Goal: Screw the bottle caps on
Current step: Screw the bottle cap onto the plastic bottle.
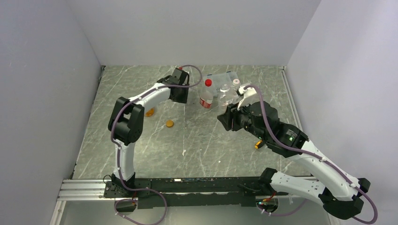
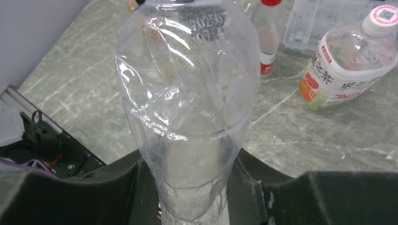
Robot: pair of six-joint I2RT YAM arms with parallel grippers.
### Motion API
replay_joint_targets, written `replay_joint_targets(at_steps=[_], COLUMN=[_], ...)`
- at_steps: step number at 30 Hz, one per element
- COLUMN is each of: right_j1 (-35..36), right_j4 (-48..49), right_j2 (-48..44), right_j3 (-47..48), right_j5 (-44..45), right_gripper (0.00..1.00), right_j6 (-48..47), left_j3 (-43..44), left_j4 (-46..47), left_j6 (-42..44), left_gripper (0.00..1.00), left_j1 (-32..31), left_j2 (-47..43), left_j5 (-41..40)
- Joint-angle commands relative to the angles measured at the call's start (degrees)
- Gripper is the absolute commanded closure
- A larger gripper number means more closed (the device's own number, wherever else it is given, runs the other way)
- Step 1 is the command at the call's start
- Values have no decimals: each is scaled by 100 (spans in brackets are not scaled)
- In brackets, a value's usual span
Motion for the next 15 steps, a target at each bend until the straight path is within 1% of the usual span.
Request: replay_joint_targets(at_steps=[1, 3, 6, 11, 15], right_j1=[-4, 6, 39, 146, 291], right_j4=[400, 561, 1046, 1859, 2299], right_j2=[160, 253, 297, 384, 548], right_j3=[-148, -308, -664, -1237, -1514], right_j5=[-257, -366, -612, -1096, -1102], right_gripper=[57, 57, 57, 57, 57], right_j6=[-310, -433, -603, -905, -1093], left_j3=[620, 875, 1039, 1009, 1011], left_j4=[-1073, -1595, -2261, -2623, -2758], left_j6=[166, 251, 265, -93, -375], left_gripper=[86, 86, 86, 86, 86], left_j1=[267, 314, 408, 480, 480], left_j2=[-872, -1191, -1656, -2512, -3019], left_j5=[1164, 1570, 2428, 3622, 4429])
